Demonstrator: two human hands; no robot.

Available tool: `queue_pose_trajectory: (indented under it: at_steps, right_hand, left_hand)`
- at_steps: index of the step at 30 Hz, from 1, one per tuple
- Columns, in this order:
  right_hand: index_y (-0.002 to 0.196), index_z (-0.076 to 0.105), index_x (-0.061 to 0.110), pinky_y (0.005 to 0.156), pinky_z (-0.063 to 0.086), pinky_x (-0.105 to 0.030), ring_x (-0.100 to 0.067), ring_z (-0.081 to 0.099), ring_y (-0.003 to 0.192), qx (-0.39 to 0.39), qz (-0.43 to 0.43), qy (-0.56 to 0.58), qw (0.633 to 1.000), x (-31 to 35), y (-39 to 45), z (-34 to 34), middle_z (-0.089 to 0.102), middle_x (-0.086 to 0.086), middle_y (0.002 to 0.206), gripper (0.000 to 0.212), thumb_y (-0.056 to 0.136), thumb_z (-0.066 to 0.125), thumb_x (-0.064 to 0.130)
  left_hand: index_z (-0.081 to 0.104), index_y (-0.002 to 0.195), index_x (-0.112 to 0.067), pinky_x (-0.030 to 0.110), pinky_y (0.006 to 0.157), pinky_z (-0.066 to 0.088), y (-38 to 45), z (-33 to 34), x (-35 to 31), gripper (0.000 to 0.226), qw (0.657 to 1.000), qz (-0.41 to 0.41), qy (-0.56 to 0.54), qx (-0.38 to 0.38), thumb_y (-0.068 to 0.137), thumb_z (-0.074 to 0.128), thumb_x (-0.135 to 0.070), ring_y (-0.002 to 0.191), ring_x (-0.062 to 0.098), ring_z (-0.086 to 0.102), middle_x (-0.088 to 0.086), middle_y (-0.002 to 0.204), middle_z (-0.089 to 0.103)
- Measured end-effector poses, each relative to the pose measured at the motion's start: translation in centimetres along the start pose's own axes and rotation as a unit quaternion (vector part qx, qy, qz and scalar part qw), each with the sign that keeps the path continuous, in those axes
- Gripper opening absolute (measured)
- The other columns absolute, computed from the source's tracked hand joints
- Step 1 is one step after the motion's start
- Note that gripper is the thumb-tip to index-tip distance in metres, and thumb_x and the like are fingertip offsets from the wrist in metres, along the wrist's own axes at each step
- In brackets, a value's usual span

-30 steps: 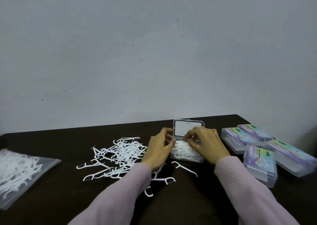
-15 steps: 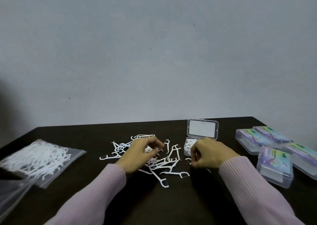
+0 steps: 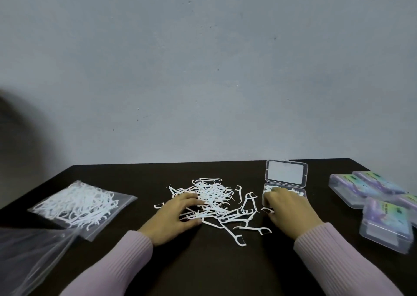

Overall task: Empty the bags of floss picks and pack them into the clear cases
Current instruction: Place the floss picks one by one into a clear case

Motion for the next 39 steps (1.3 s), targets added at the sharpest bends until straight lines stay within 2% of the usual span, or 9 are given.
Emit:
queue_pose_trajectory:
  at_steps: [3, 7, 10, 13, 16, 23, 28, 33, 39]
  right_hand:
    - [0.121, 0.049, 0.014, 0.089, 0.044, -0.032, -0.022, 0.054, 0.114, 0.011, 0.037, -0.05, 0.998, -0.2, -0.5, 0.3, 0.053, -0.004, 0.124, 0.026, 0.095, 0.044, 0.016]
    - [0.115, 0.053, 0.012, 0.085, 0.044, -0.031, -0.021, 0.055, 0.111, 0.017, 0.002, -0.014, 1.0, 1.4, -0.3, 1.0, 0.055, -0.004, 0.122, 0.023, 0.096, 0.043, 0.02]
    - [0.115, 0.057, 0.014, 0.087, 0.043, -0.029, -0.018, 0.054, 0.11, 0.013, -0.057, 0.049, 0.997, 2.7, 0.1, 1.4, 0.056, -0.002, 0.121, 0.028, 0.095, 0.045, 0.029]
    - [0.128, 0.05, 0.02, 0.099, 0.041, -0.03, -0.014, 0.048, 0.118, 0.081, -0.093, 0.102, 0.987, 2.9, 0.2, 2.0, 0.05, 0.003, 0.13, 0.05, 0.088, 0.053, 0.049]
    - [0.133, 0.044, 0.024, 0.103, 0.037, -0.028, -0.01, 0.044, 0.122, 0.127, -0.102, 0.122, 0.979, 2.6, 0.2, 2.3, 0.048, 0.006, 0.133, 0.062, 0.08, 0.065, 0.048]
    - [0.103, 0.063, 0.023, 0.074, 0.046, -0.012, 0.001, 0.057, 0.077, 0.052, -0.133, 0.165, 0.976, 3.8, 0.6, 1.4, 0.061, 0.011, 0.09, 0.023, 0.081, 0.069, 0.017]
    - [0.108, 0.061, 0.02, 0.086, 0.045, -0.025, -0.011, 0.052, 0.095, 0.062, -0.068, 0.099, 0.991, 2.8, 0.2, 1.5, 0.052, 0.005, 0.101, 0.035, 0.082, 0.065, 0.042]
    - [0.094, 0.064, 0.02, 0.078, 0.045, -0.024, -0.011, 0.058, 0.095, 0.016, -0.04, 0.11, 0.993, 3.4, -0.2, 1.2, 0.06, 0.006, 0.096, 0.01, 0.087, 0.061, 0.026]
    - [0.114, 0.052, 0.009, 0.094, 0.039, -0.036, -0.023, 0.046, 0.116, 0.058, -0.053, -0.003, 0.997, 4.2, -0.3, 2.1, 0.051, -0.007, 0.123, 0.024, 0.098, 0.039, 0.02]
  left_hand:
    - [0.048, 0.127, -0.037, 0.021, 0.108, 0.031, 0.0, -0.4, -0.2, 0.045, 1.0, 0.008, 0.008, -0.019, 0.085, 0.063, -0.044, 0.12, -0.008, 0.039, -0.021, 0.129, 0.044]
    - [0.051, 0.121, -0.037, 0.019, 0.095, 0.038, -0.2, -1.8, -0.1, 0.047, 0.993, 0.003, 0.104, -0.049, 0.08, 0.061, -0.056, 0.11, -0.004, 0.041, -0.021, 0.114, 0.043]
    - [0.061, 0.11, -0.033, 0.02, 0.09, 0.043, -0.3, -1.7, 0.1, 0.034, 0.995, -0.008, 0.087, -0.04, 0.082, 0.062, -0.053, 0.1, -0.004, 0.049, -0.02, 0.104, 0.052]
    - [0.067, 0.104, -0.031, 0.022, 0.086, 0.046, -0.1, -1.4, -0.1, 0.026, 0.998, -0.005, 0.056, -0.038, 0.083, 0.064, -0.046, 0.094, -0.003, 0.053, -0.016, 0.098, 0.057]
    - [0.069, 0.104, -0.028, 0.016, 0.078, 0.044, 0.0, -1.2, -0.8, 0.02, 0.998, 0.012, 0.036, -0.04, 0.085, 0.067, -0.035, 0.086, 0.0, 0.054, -0.011, 0.093, 0.059]
    - [0.064, 0.115, -0.023, 0.017, 0.084, 0.046, -0.1, -1.0, -1.5, 0.035, 0.999, 0.014, -0.029, -0.037, 0.082, 0.071, -0.032, 0.091, 0.002, 0.057, -0.013, 0.1, 0.063]
    - [0.066, 0.109, -0.026, 0.025, 0.086, 0.046, 0.1, -0.7, -1.1, 0.038, 0.999, -0.013, 0.028, -0.01, 0.078, 0.07, -0.047, 0.095, 0.003, 0.054, -0.011, 0.1, 0.057]
    - [0.067, 0.1, -0.028, 0.024, 0.084, 0.046, 0.4, -0.5, -2.2, 0.019, 0.998, -0.003, 0.066, -0.015, 0.084, 0.066, -0.039, 0.094, 0.0, 0.054, -0.013, 0.1, 0.06]
    - [0.062, 0.096, -0.028, 0.017, 0.078, 0.04, 0.3, -0.6, -3.4, 0.011, 0.986, 0.039, 0.155, -0.04, 0.091, 0.058, -0.037, 0.092, 0.002, 0.054, -0.014, 0.099, 0.06]
Point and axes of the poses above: each hand's wrist, its own y-axis towards the middle knuckle, its own z-axis out of the palm, x = y × z, the point moved 8 cm from there along y, towards the middle knuckle
